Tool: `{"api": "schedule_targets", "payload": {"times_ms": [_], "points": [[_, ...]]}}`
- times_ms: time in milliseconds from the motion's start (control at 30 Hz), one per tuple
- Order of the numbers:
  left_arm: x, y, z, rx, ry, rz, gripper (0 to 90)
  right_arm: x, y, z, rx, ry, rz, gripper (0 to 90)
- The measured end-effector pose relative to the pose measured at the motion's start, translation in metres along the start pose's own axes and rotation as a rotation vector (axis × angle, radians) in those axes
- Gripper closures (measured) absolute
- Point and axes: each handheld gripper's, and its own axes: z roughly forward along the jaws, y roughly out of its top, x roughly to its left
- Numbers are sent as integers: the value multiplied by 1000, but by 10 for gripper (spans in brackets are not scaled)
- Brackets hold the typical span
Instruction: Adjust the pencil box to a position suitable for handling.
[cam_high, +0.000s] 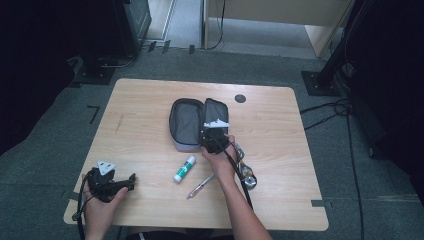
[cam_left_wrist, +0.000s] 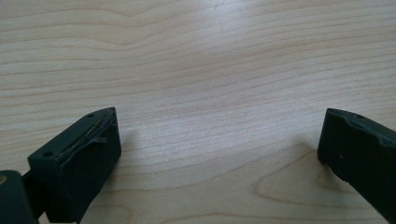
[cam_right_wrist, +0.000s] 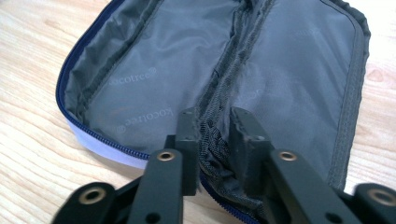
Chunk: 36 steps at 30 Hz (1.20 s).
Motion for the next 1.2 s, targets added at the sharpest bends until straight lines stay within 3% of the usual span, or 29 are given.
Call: {"api": "schedule_targets", "payload": {"times_ms": [100,267,533,733,967,1100,1200], "points": [[0,0,0,0,0,1,0,1,1,-2,6,6,-20,842],[0,0,0,0,0,1,0,-5,2,-5,14,-1,-74,874],[0,0,0,-1,0,1,0,-35,4,-15,2,-19,-119,883],[0,0,0,-1,0,1,0,-50,3,-17,9,-38,-156,884],[0,0,0,-1,0,1,0,-72,5,-17,14,-76,-127,886],[0,0,0,-1,0,1,0,-77,3,-16,27,-87,-134,883],[0,0,0,-1,0,1,0,-77,2,-16,31,-90,-103,839]]}}
